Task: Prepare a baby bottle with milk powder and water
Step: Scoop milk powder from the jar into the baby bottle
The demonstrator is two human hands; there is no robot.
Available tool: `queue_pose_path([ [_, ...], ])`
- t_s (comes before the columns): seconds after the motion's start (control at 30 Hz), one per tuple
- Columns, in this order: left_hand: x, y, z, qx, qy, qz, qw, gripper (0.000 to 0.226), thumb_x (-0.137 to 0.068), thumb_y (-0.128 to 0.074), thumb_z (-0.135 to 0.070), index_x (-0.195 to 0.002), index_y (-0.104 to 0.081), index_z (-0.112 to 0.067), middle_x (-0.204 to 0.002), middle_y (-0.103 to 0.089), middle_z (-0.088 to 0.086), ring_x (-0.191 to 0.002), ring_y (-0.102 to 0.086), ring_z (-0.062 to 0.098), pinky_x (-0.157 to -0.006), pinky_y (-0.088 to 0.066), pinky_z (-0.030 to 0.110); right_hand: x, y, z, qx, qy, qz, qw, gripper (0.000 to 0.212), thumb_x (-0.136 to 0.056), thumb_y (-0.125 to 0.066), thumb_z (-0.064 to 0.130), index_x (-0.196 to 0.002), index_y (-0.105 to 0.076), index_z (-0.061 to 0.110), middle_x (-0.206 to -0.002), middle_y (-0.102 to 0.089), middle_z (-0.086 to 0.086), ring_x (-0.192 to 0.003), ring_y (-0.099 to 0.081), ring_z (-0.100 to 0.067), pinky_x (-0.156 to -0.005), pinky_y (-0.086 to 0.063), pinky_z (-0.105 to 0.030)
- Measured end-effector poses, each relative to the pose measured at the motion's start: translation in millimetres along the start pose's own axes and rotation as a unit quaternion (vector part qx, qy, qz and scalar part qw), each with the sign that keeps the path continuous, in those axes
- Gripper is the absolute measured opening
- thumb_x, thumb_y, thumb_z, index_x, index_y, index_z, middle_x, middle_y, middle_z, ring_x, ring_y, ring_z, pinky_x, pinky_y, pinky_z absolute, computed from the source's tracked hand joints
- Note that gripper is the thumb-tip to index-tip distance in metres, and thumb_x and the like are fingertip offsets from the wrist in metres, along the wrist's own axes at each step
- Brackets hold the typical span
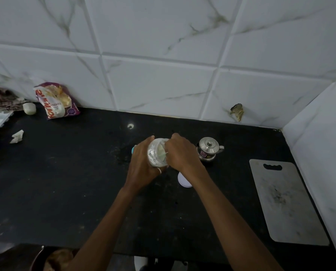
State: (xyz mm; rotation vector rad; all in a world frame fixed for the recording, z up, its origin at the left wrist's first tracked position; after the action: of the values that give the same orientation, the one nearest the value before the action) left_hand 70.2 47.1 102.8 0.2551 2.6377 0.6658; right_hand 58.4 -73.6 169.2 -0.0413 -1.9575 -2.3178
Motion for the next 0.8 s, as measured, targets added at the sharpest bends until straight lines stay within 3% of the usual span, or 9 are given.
queue_pose_path([
  [0.17,-7,3,14,-0.014,0.005,0.014,1.0,0.085,-0.071,-0.094,-0.045,-0.137,-0.059,-0.006,-0.138,-0.065,0.009,-0.13,-0.061,0.024,-0.115,-0.043,0.049,21,26,0,-0.043,0.05,-0.126,0.99,0.03,-0.087,-0.068,0.002,-0.116,-0.072,0.009,-0.125,-0.056,-0.008,-0.107,-0.057,-0.027,-0.071,-0.054,-0.04],
  [0.27,-7,7,17,-0.02,0.0,0.01,1.0,0.083,-0.07,-0.094,-0.045,-0.134,-0.062,-0.003,-0.136,-0.065,0.008,-0.129,-0.062,0.021,-0.116,-0.042,0.046,25,25,-2,-0.046,0.086,-0.137,0.986,0.035,-0.083,-0.07,-0.006,-0.113,-0.075,0.01,-0.109,-0.067,-0.008,-0.096,-0.063,-0.029,-0.062,-0.055,-0.042],
  [0.33,-6,8,18,-0.025,0.0,0.006,1.0,0.086,-0.069,-0.095,-0.043,-0.136,-0.06,-0.001,-0.139,-0.063,0.009,-0.132,-0.059,0.019,-0.118,-0.04,0.041,26,25,-1,-0.034,0.102,-0.152,0.982,0.037,-0.076,-0.076,-0.007,-0.108,-0.079,0.013,-0.092,-0.072,-0.007,-0.084,-0.066,-0.03,-0.053,-0.048,-0.034],
  [0.47,-6,3,22,-0.033,0.008,0.039,0.999,0.09,-0.071,-0.09,-0.055,-0.139,-0.059,-0.006,-0.141,-0.062,0.007,-0.133,-0.059,0.024,-0.115,-0.043,0.049,31,31,10,-0.011,0.13,-0.189,0.973,0.023,-0.072,-0.081,-0.001,-0.088,-0.08,0.015,-0.07,-0.068,-0.001,-0.071,-0.063,-0.024,-0.043,-0.04,-0.028],
  [0.57,-2,7,19,-0.032,0.013,0.032,0.999,0.101,-0.067,-0.092,-0.056,-0.145,-0.052,-0.007,-0.143,-0.059,0.005,-0.135,-0.056,0.024,-0.114,-0.044,0.043,33,25,20,0.021,0.165,-0.176,0.97,0.017,-0.071,-0.083,0.004,-0.085,-0.08,0.014,-0.071,-0.068,-0.001,-0.072,-0.063,-0.023,-0.043,-0.036,-0.026],
  [0.7,7,13,5,-0.05,-0.016,0.015,0.998,0.105,-0.065,-0.098,-0.039,-0.149,-0.046,-0.004,-0.15,-0.053,0.009,-0.14,-0.049,0.023,-0.118,-0.037,0.026,33,22,19,0.023,0.152,-0.154,0.976,0.018,-0.073,-0.083,0.004,-0.087,-0.083,0.016,-0.071,-0.067,0.002,-0.073,-0.062,-0.021,-0.048,-0.014,-0.019],
  [0.73,8,14,3,-0.055,-0.02,0.015,0.998,0.105,-0.065,-0.098,-0.035,-0.149,-0.046,-0.003,-0.151,-0.051,0.009,-0.14,-0.047,0.024,-0.118,-0.034,0.022,33,21,19,0.016,0.148,-0.145,0.978,0.018,-0.078,-0.08,0.004,-0.091,-0.083,0.016,-0.074,-0.069,0.001,-0.076,-0.062,-0.021,-0.048,-0.015,-0.02],
  [0.8,9,14,0,-0.053,-0.026,0.019,0.998,0.103,-0.066,-0.097,-0.036,-0.149,-0.046,-0.001,-0.152,-0.051,0.01,-0.14,-0.047,0.025,-0.118,-0.032,0.02,31,17,18,0.005,0.141,-0.116,0.983,0.023,-0.089,-0.071,0.008,-0.107,-0.081,0.019,-0.089,-0.072,-0.001,-0.088,-0.062,-0.023,-0.05,-0.034,-0.029],
])
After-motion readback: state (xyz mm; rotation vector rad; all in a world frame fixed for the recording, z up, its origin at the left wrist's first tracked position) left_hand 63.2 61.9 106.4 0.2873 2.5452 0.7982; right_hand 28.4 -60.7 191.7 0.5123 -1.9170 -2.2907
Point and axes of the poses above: each hand's wrist, its own x-axis away from the middle knuckle, its own y-axis out of the back of the hand, z = x × y, the point moved 10 cm from there along -x, towards the middle knuckle
